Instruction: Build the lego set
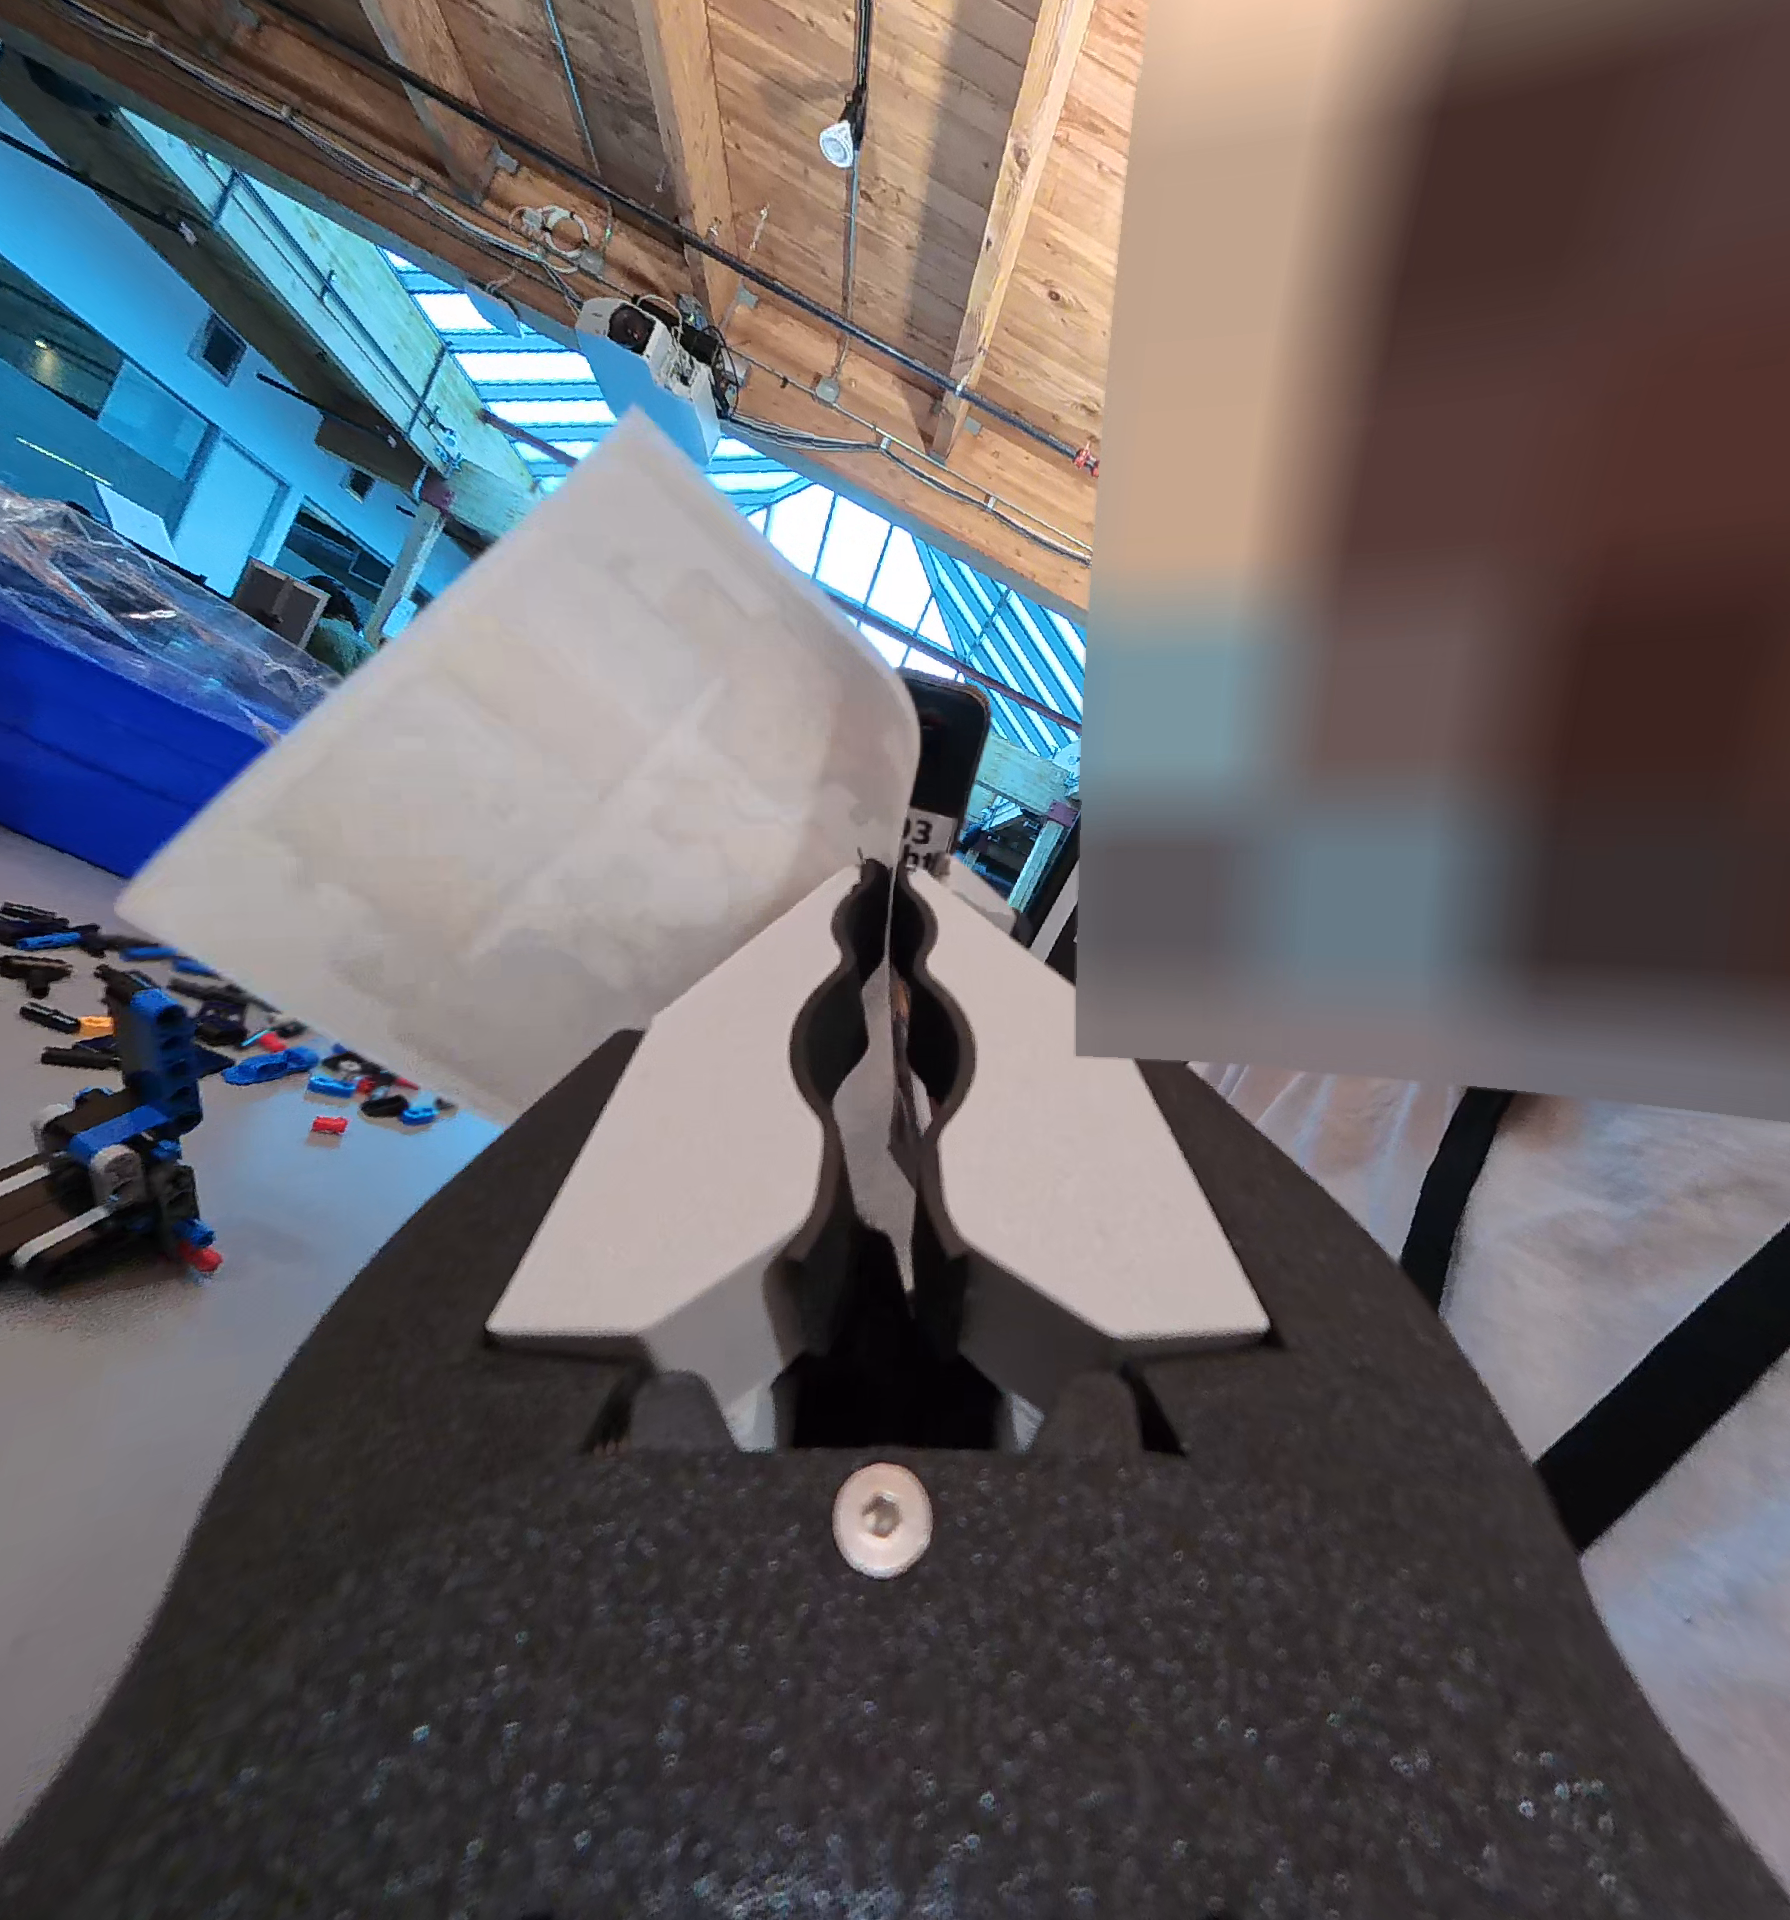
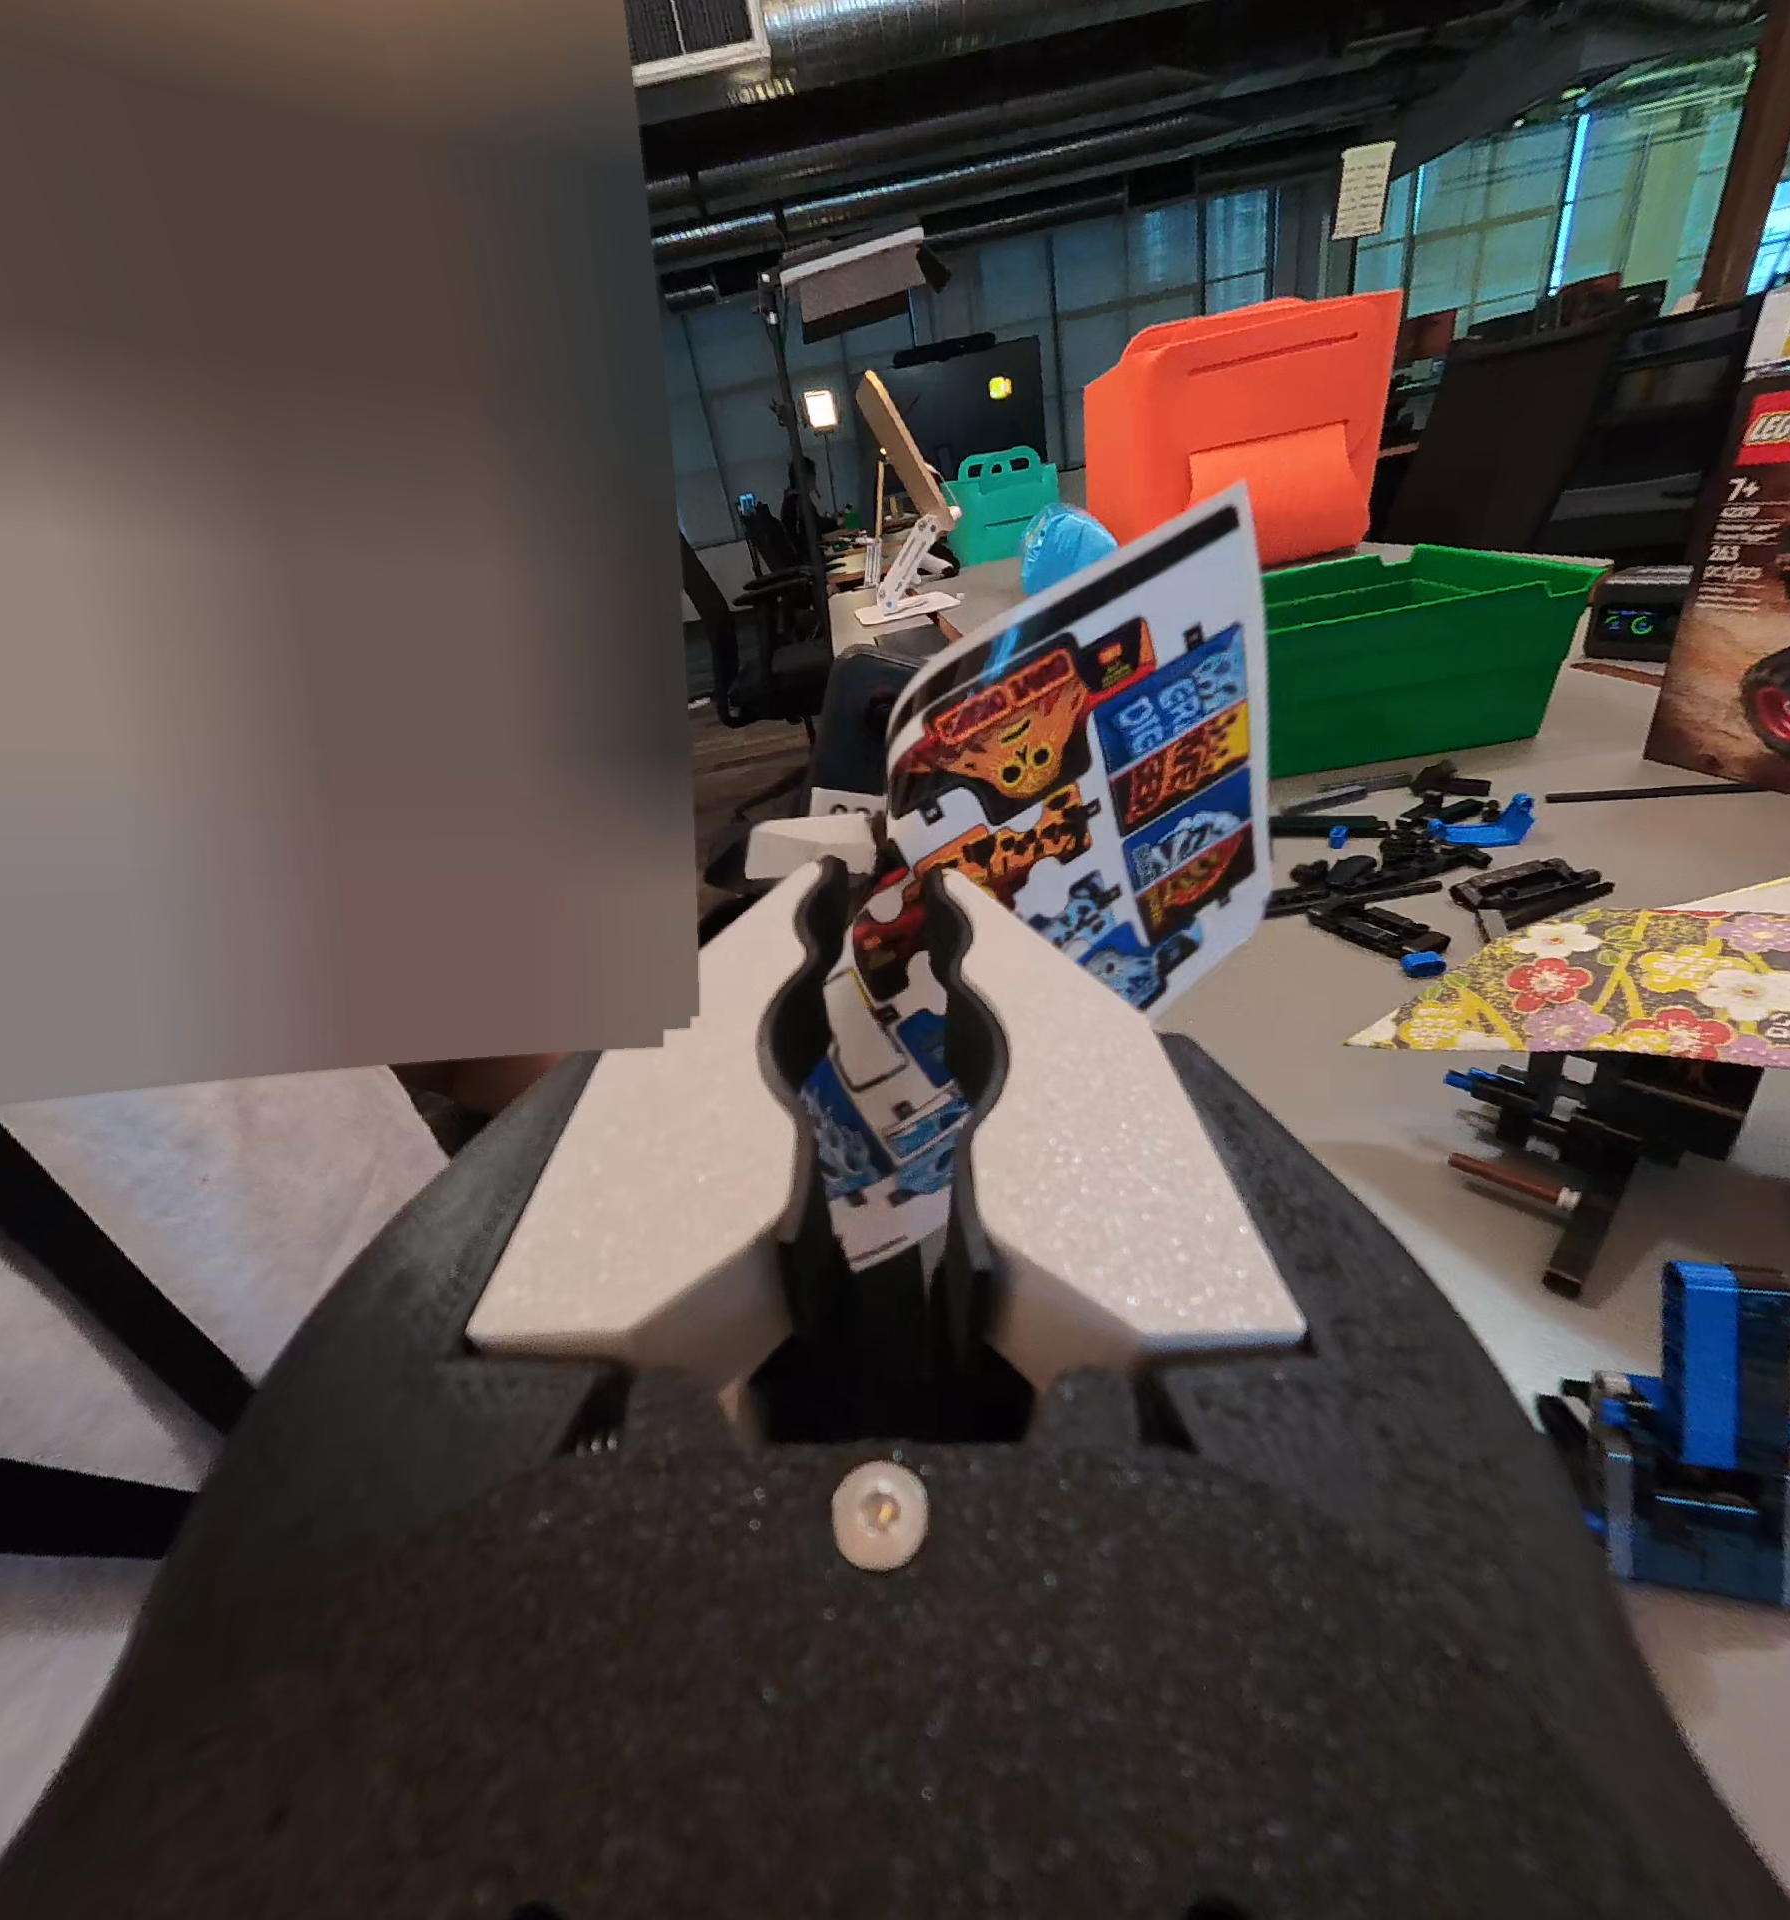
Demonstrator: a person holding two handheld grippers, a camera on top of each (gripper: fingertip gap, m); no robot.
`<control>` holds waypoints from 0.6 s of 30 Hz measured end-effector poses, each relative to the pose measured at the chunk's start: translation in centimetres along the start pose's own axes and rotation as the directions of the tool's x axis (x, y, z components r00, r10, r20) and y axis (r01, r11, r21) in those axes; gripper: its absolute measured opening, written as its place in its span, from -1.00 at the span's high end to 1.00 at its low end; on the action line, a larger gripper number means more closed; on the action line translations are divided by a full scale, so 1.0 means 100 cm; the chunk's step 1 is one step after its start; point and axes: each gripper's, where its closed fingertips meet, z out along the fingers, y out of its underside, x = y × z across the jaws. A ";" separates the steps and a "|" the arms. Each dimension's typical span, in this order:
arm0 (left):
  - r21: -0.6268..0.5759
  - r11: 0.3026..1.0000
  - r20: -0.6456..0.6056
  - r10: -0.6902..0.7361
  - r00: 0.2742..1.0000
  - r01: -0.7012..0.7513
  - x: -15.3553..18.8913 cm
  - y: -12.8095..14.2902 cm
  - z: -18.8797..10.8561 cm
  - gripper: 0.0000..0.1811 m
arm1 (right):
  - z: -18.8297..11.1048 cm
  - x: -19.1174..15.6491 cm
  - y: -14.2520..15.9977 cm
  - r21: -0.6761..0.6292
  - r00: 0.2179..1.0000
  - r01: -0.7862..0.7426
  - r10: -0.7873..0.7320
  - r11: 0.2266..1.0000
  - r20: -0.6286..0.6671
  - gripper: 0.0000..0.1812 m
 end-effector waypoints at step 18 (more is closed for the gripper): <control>-0.014 1.000 -0.026 0.011 1.000 -0.011 0.003 0.001 -0.002 1.00 | 0.000 -0.004 -0.001 0.037 0.975 -0.193 0.187 0.981 0.120 0.92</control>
